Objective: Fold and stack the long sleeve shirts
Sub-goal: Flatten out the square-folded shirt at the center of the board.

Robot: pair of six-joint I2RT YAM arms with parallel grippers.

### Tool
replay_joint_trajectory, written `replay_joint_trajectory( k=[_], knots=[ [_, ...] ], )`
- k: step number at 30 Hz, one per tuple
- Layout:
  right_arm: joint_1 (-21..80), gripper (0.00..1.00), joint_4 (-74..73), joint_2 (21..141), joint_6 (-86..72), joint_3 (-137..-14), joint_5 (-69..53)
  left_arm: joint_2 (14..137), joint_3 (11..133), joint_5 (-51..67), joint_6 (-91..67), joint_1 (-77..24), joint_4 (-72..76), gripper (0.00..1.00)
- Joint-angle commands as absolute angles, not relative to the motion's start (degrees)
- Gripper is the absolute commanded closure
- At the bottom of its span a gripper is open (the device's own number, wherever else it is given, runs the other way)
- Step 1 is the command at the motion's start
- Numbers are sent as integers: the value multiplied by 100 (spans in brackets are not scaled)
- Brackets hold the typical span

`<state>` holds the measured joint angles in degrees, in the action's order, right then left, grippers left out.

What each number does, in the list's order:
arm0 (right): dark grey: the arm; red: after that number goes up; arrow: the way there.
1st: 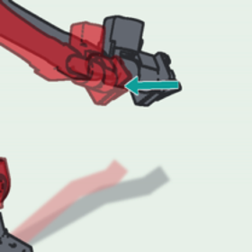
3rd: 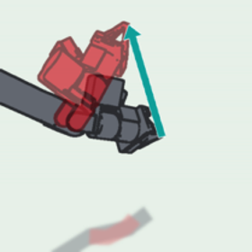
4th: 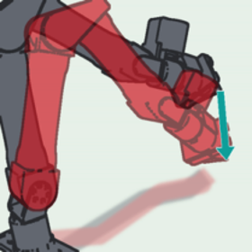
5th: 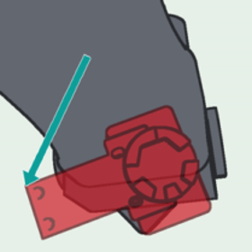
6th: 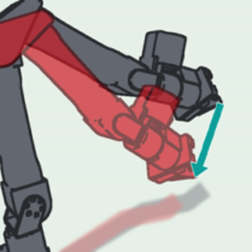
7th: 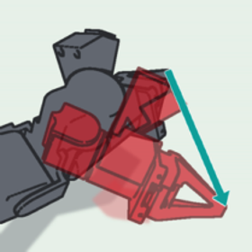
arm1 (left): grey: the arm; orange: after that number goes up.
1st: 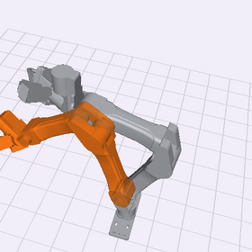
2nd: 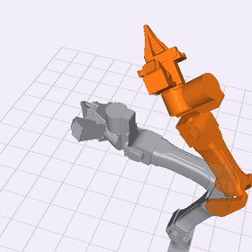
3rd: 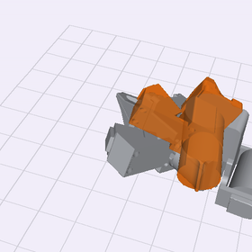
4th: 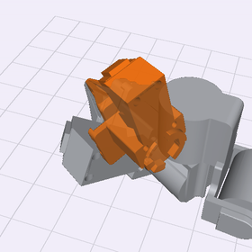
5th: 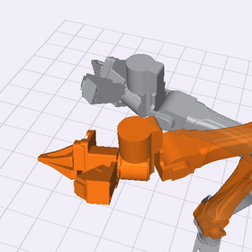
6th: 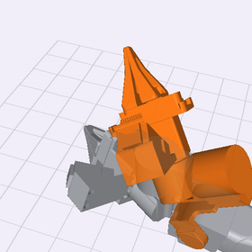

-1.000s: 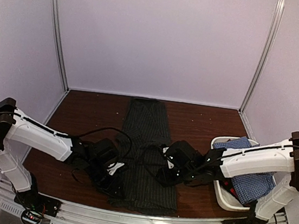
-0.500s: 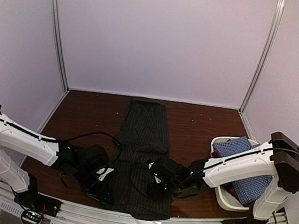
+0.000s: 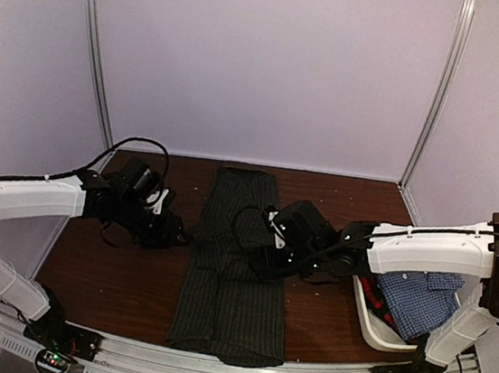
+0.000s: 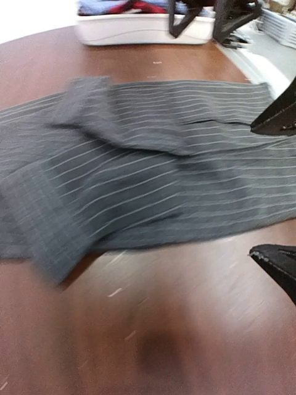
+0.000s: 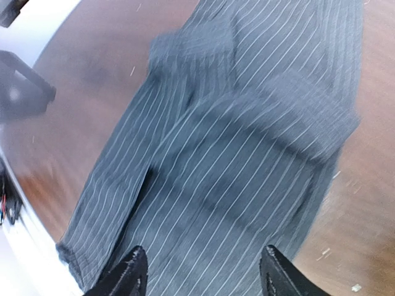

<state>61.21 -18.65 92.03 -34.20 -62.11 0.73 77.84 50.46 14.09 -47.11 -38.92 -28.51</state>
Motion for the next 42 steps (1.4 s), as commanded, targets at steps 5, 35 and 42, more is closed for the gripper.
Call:
replay_joint_trajectory(
  k=[5, 35, 42],
  knots=[
    [5305, 24, -1793, 9163, -2670, -6517, 371, 9045, 5408, 1768, -3980, -2696, -1411, 36],
    [4119, 25, -683, 10888, -2856, -6818, -1268, 10961, 6162, 2218, -4704, -2689, -82, 59],
    [4115, 31, -502, 11105, -3033, -6870, -1517, 10969, 6244, 2266, -4709, -2716, -92, 79]
  ],
)
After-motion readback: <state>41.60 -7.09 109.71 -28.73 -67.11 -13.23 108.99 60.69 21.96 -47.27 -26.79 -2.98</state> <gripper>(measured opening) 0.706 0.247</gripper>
